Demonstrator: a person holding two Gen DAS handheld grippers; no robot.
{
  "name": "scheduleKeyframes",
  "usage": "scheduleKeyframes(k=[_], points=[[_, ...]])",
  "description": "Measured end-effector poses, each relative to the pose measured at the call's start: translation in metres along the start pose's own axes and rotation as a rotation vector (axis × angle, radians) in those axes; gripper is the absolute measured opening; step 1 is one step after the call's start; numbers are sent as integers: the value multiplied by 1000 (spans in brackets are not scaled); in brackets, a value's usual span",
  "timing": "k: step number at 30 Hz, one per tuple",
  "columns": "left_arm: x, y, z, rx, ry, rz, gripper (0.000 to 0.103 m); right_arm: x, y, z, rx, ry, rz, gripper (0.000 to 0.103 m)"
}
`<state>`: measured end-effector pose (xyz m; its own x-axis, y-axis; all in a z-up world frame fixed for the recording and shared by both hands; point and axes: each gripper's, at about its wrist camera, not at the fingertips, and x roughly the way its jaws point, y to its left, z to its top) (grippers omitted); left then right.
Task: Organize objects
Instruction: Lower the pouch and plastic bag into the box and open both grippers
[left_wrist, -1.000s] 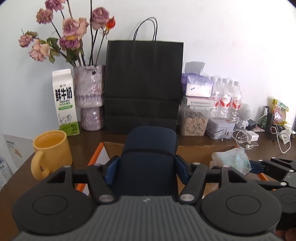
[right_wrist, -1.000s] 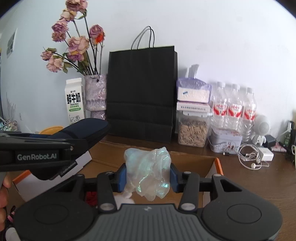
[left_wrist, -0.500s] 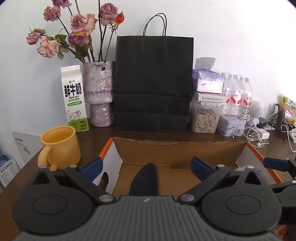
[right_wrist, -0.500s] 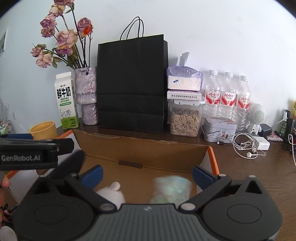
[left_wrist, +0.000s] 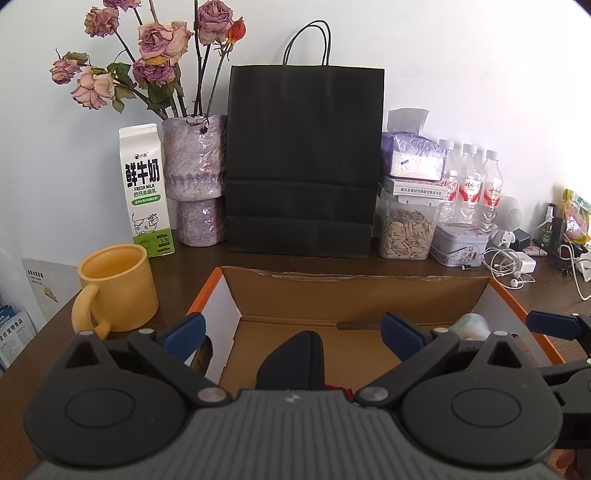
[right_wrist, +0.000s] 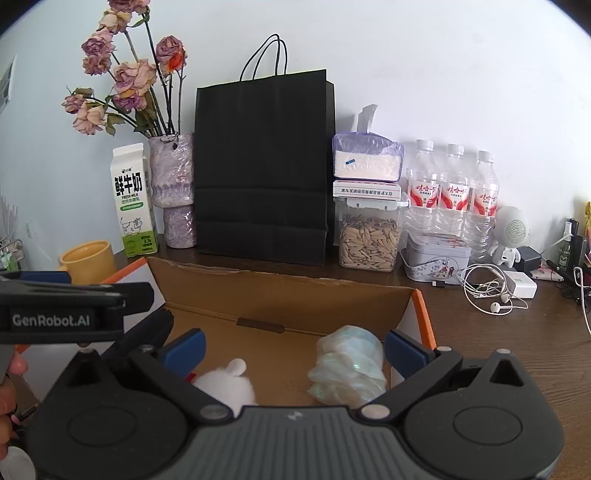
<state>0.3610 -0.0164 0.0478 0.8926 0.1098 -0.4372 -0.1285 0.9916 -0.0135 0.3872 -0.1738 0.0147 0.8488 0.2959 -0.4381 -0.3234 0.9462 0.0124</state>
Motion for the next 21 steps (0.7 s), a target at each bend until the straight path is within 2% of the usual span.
scheduleKeyframes(k=[13,21], points=[[-44,3,2,-17,-73,-32,103,-44,3,-1,-22,-63,14,103],[-79,11,-10,-25,-82,-45,103,-85,1,-14,-20,-88,27,103]])
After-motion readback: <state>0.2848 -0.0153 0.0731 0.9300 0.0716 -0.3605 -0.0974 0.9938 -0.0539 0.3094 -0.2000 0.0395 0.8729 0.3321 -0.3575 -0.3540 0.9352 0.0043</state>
